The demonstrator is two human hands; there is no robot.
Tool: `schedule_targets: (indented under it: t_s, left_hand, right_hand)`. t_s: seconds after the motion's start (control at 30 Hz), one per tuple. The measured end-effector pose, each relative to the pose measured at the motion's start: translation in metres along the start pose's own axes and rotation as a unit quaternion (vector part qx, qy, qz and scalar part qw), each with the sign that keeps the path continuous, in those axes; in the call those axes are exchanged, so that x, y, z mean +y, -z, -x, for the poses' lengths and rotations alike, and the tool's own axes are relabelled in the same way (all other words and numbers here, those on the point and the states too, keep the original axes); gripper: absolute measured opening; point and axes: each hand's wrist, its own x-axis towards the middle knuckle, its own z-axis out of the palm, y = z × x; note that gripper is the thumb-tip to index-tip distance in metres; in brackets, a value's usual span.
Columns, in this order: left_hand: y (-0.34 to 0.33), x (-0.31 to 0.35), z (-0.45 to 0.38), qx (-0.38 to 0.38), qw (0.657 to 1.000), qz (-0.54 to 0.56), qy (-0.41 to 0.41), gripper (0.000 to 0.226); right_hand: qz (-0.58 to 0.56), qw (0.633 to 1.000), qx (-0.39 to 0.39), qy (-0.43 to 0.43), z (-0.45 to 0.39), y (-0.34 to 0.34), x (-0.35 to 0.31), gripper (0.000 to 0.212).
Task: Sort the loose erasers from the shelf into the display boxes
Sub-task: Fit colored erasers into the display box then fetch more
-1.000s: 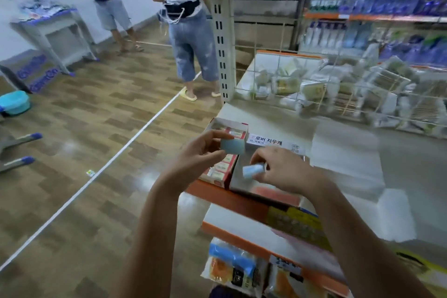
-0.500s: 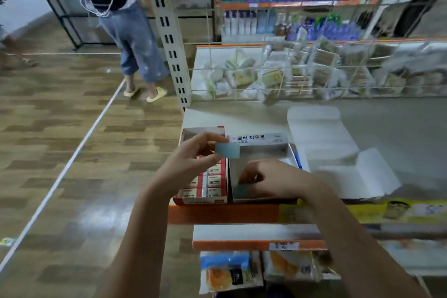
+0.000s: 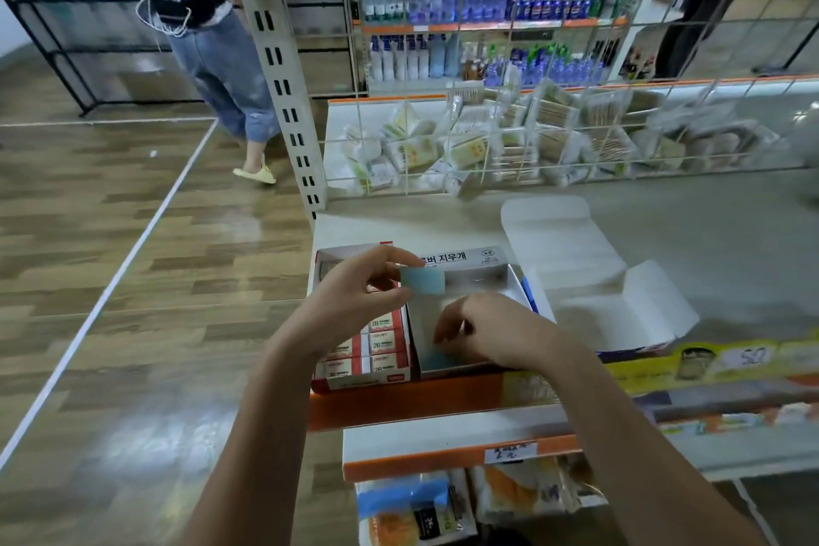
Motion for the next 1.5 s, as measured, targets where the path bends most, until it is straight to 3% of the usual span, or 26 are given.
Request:
schedule_targets:
  t_s: [0.1,0.2,0.3,0.4,0.57,0.77,1.5]
  left_hand:
    - [-0.004,0.005,-0.009,-0.018,0.997,-0.073,-0.01,0.03]
    - [-0.015,0.012,-0.02,-0.054,0.989,-0.14,-0.016,0.03]
    - [-0.032,0.018,-0.032,-0.114,0.973,-0.197,-0.022,0.027]
    - [-0.048,0.02,-0.044,-0.164,0.961,-0.221,-0.027,0.027]
    - [-0.071,0.017,-0.056,-0.185,0.95,-0.251,-0.026,0.031]
    - [-0.08,0.015,-0.055,-0.168,0.958,-0.232,-0.011,0.037]
    - [-0.094,0.017,-0.06,-0.136,0.937,-0.321,-0.02,0.015]
  right_hand:
    - [0.065,0.996,0.064,0.012,0.015,0.014,0.003,0.019]
    - [0.044,0.985,0.166,0.006,0.038,0.033,0.01,0.01]
    - [0.045,0.962,0.268,-0.035,0.055,0.047,0.023,0.006]
    - [0.055,0.947,0.302,-0.097,0.061,0.047,0.035,0.013]
    - [0.013,0.955,0.241,-0.174,0.061,0.03,0.045,0.028]
    - [0.033,0.963,0.189,-0.191,0.053,0.02,0.044,0.039]
    - [-0.02,0.966,0.142,-0.216,0.052,0.024,0.039,0.034]
